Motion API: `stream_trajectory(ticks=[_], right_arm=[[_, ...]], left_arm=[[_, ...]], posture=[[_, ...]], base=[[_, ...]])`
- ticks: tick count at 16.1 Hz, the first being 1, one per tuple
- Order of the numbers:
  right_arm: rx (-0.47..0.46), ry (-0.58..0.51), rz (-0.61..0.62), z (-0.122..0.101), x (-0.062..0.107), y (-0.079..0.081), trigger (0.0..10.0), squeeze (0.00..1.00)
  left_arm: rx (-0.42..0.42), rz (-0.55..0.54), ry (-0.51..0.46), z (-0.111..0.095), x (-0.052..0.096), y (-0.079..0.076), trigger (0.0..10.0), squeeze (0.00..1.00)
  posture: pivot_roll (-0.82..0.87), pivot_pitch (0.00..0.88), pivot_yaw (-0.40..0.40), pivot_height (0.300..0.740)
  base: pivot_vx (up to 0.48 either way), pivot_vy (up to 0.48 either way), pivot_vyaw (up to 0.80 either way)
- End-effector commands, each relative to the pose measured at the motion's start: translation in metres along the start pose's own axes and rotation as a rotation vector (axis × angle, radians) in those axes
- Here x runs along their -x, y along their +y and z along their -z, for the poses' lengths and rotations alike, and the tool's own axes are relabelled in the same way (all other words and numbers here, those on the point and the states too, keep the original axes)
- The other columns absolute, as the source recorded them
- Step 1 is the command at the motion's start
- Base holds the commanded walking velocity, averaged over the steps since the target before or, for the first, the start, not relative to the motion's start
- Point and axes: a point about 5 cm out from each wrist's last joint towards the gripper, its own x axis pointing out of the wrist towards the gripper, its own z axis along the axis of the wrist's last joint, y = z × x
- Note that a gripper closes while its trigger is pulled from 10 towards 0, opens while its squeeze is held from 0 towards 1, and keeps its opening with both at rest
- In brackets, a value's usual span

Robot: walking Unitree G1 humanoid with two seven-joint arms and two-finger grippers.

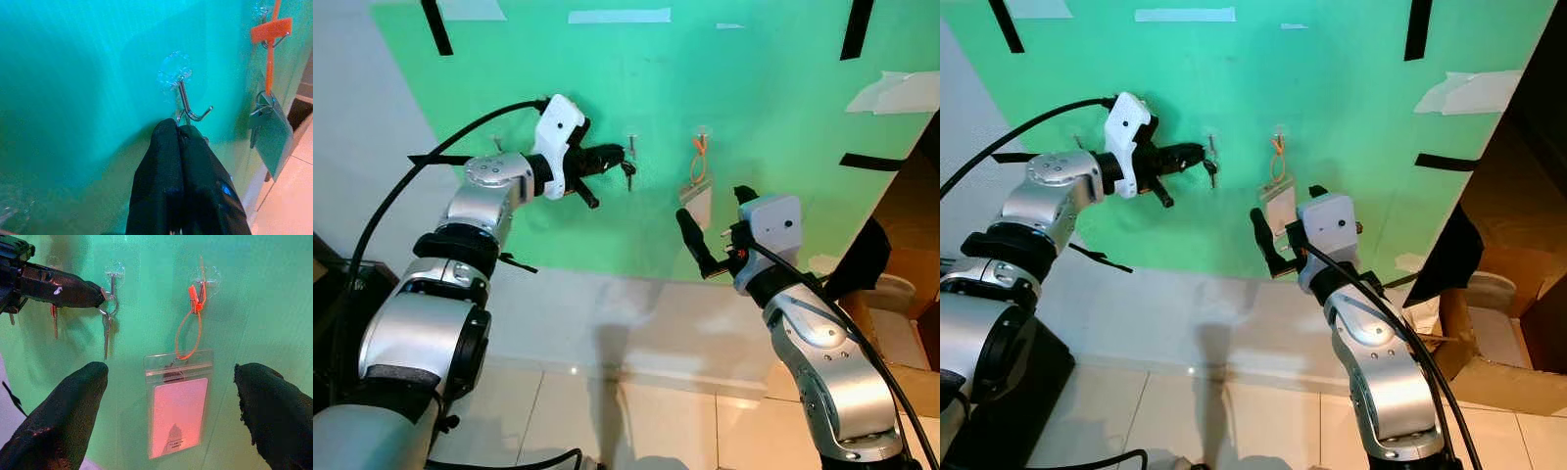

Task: Hang keys on a hook

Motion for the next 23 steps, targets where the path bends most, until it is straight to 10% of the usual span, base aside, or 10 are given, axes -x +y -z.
stream_trajectory(ticks=[1, 23], right_arm=[[0.009, -0.013, -0.009, -0.002, -0.003, 0.002, 10.0, 0.00], [0.009, -0.024, -0.017, -0.003, 0.000, 0.002, 10.0, 0.00]], left_arm=[[0.000, 0.021, 0.013, 0.003, 0.002, -0.001, 10.0, 0.00], [0.130, 0.009, -0.139, -0.018, 0.006, 0.007, 10.0, 0.00]], posture=[[-0.04, 0.000, 0.133, 0.740], [-0.05, 0.000, 0.141, 0.740]], base=[[0.000, 0.000, 0.00], [0.000, 0.000, 0.00]])
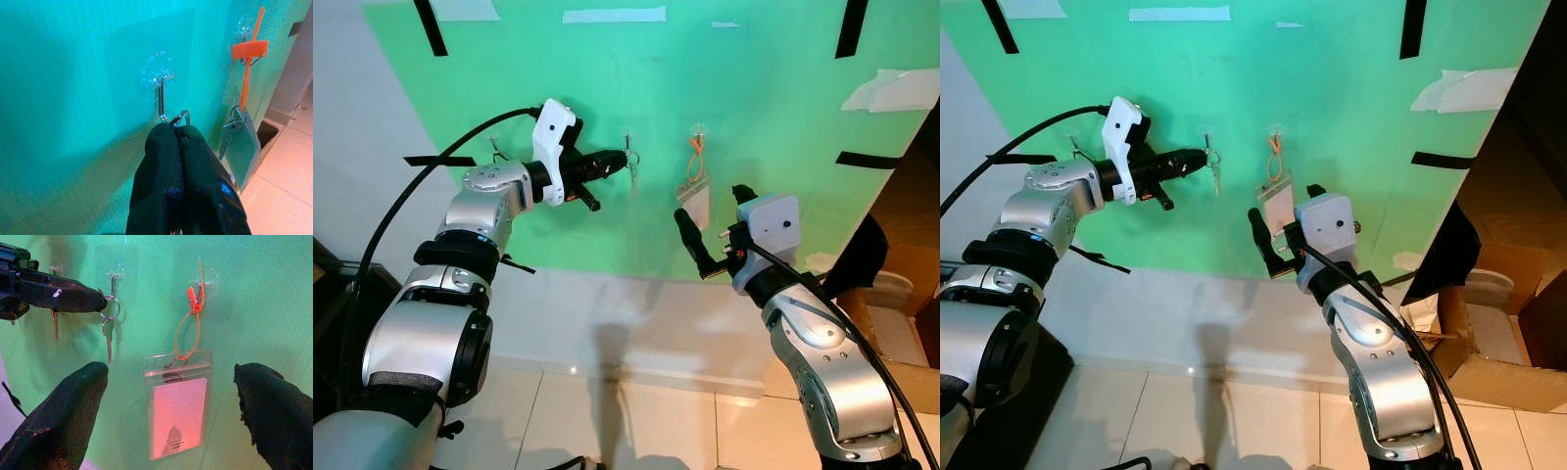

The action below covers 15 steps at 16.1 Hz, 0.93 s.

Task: Hang keys on a hook

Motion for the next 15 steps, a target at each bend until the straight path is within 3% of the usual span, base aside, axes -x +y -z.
stream_trajectory(ticks=[1, 8, 12, 15], right_arm=[[0.003, -0.013, -0.008, -0.002, 0.000, 0.001, 10.0, 0.00], [0.006, -0.013, -0.020, -0.003, -0.001, 0.001, 10.0, 0.00], [0.003, -0.011, -0.022, -0.002, -0.002, 0.001, 10.0, 0.00], [0.005, -0.010, -0.022, -0.002, -0.003, 0.000, 10.0, 0.00]], left_arm=[[-0.038, -0.016, -0.081, -0.024, 0.004, 0.006, 10.0, 0.00], [-0.084, 0.091, -0.062, -0.026, 0.015, 0.002, 10.0, 0.00], [-0.109, 0.036, -0.067, -0.029, 0.022, 0.007, 10.0, 0.00], [-0.083, -0.023, -0.031, -0.024, 0.017, 0.009, 10.0, 0.00]], posture=[[-0.05, 0.000, 0.139, 0.740], [-0.04, 0.000, 0.128, 0.740], [-0.03, 0.000, 0.126, 0.740], [-0.04, 0.000, 0.131, 0.740]], base=[[0.000, 0.000, 0.00], [0.000, 0.000, 0.00], [0.000, 0.000, 0.00], [0.000, 0.000, 0.00]])
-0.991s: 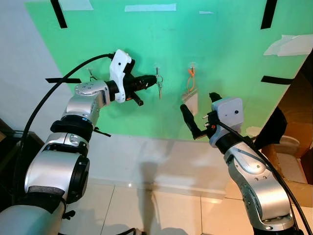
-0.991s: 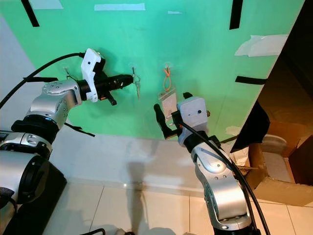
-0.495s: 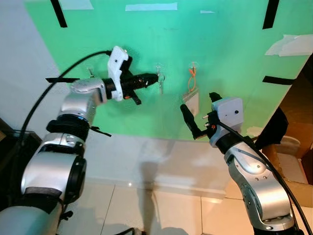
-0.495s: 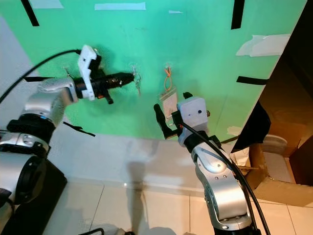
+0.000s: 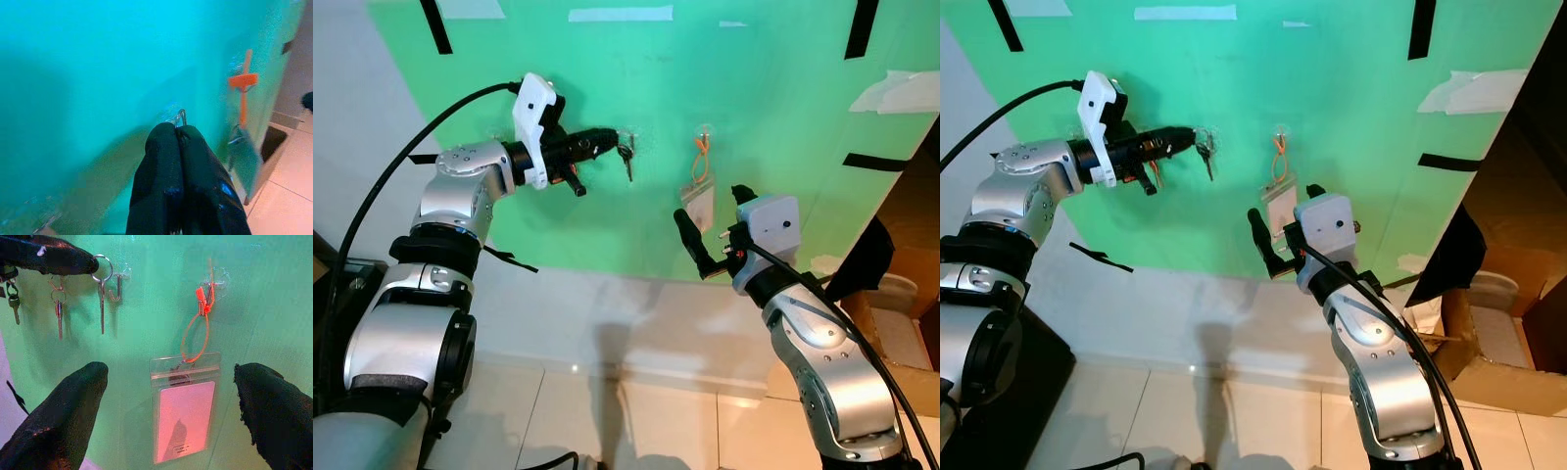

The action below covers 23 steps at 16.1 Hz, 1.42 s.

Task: Hang keys on a hook

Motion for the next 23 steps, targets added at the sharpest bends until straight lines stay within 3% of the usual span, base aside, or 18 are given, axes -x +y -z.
stream_trajectory(ticks=[1, 7, 13, 23], right_arm=[[0.002, -0.009, -0.010, -0.002, -0.003, 0.000, 10.0, 0.00], [0.004, -0.003, -0.002, -0.001, -0.002, -0.001, 10.0, 0.00], [0.004, -0.003, -0.003, -0.001, -0.003, -0.001, 10.0, 0.00], [0.009, -0.005, -0.010, -0.001, -0.004, 0.000, 10.0, 0.00]], left_arm=[[0.006, -0.022, 0.020, 0.001, 0.001, 0.003, 10.0, 0.00], [0.044, -0.027, 0.047, 0.009, -0.006, -0.002, 10.0, 0.00], [0.088, 0.062, 0.002, 0.005, -0.010, -0.010, 10.0, 0.00], [0.106, -0.135, 0.132, 0.023, -0.006, 0.003, 10.0, 0.00]], posture=[[-0.04, 0.000, 0.131, 0.740], [-0.04, 0.000, 0.137, 0.740], [-0.04, 0.000, 0.138, 0.740], [-0.04, 0.000, 0.136, 0.740]], base=[[0.000, 0.000, 0.00], [0.000, 0.000, 0.00], [0.000, 0.000, 0.00], [0.000, 0.000, 0.00]])
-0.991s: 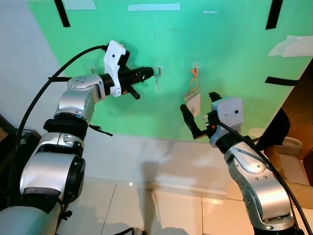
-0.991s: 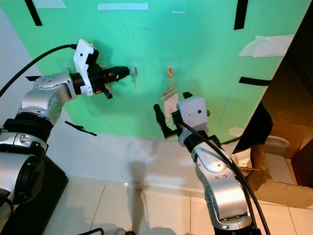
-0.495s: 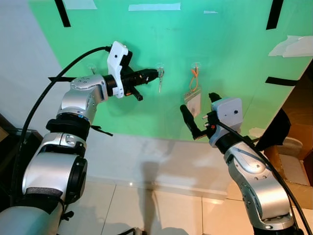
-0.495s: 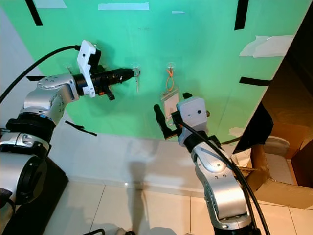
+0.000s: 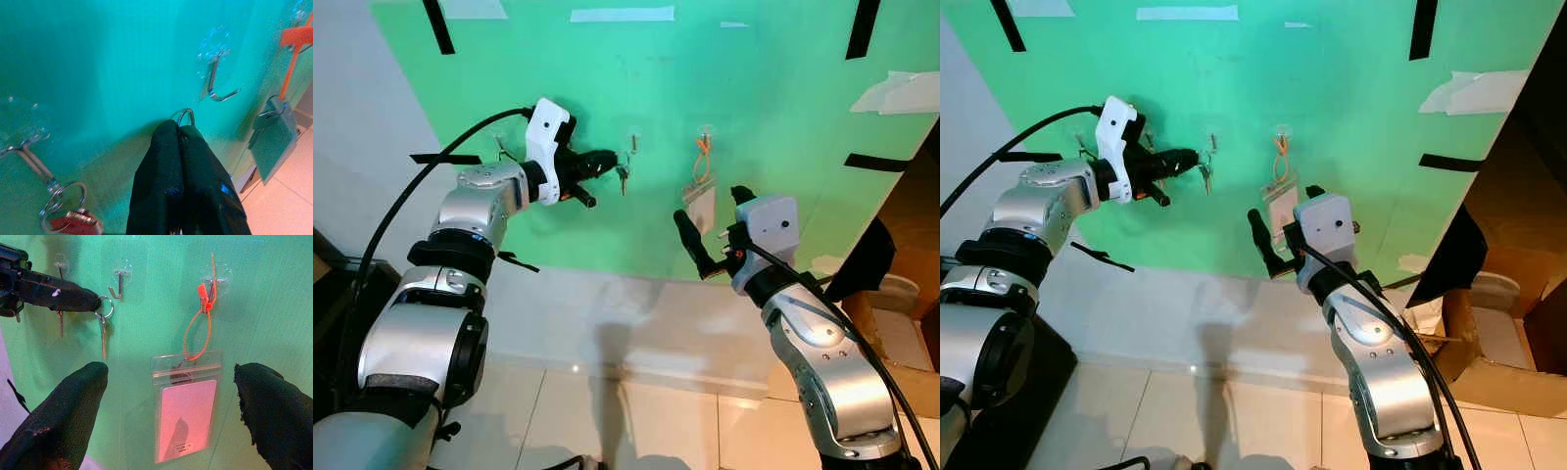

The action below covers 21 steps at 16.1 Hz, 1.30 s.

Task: Hang keys on a hook

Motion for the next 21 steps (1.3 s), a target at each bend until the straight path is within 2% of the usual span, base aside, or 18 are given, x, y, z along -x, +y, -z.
stream_trajectory(ticks=[1, 4, 9, 15, 18, 21], right_arm=[[0.007, -0.015, -0.011, -0.003, -0.003, 0.001, 10.0, 0.00], [0.009, -0.014, -0.017, -0.003, -0.003, 0.002, 10.0, 0.00], [0.010, -0.016, -0.019, -0.003, -0.003, 0.002, 10.0, 0.00], [-0.016, -0.096, -0.038, -0.015, -0.002, 0.003, 10.0, 0.00], [-0.016, -0.096, -0.040, -0.015, -0.003, 0.003, 10.0, 0.00], [-0.018, -0.098, -0.037, -0.014, -0.003, 0.003, 10.0, 0.00]], left_arm=[[-0.018, -0.038, 0.011, -0.004, 0.003, 0.005, 10.0, 0.00], [-0.028, 0.010, 0.009, -0.003, 0.002, 0.001, 10.0, 0.00], [-0.011, 0.153, -0.031, -0.006, 0.001, -0.010, 10.0, 0.00], [0.004, 0.179, -0.070, -0.014, 0.000, -0.012, 10.0, 0.00], [-0.016, 0.219, -0.031, -0.009, 0.001, -0.015, 10.0, 0.00], [0.000, 0.212, -0.076, -0.015, 0.001, -0.015, 10.0, 0.00]], posture=[[-0.04, 0.000, 0.136, 0.740], [-0.05, 0.000, 0.134, 0.740], [-0.05, 0.000, 0.135, 0.740], [-0.05, 0.000, 0.139, 0.740], [-0.05, 0.000, 0.141, 0.740], [-0.05, 0.000, 0.142, 0.740]], base=[[0.000, 0.000, 0.00], [0.000, 0.000, 0.00], [0.000, 0.000, 0.00], [0.000, 0.000, 0.00], [0.000, 0.000, 0.00], [0.000, 0.000, 0.00]])
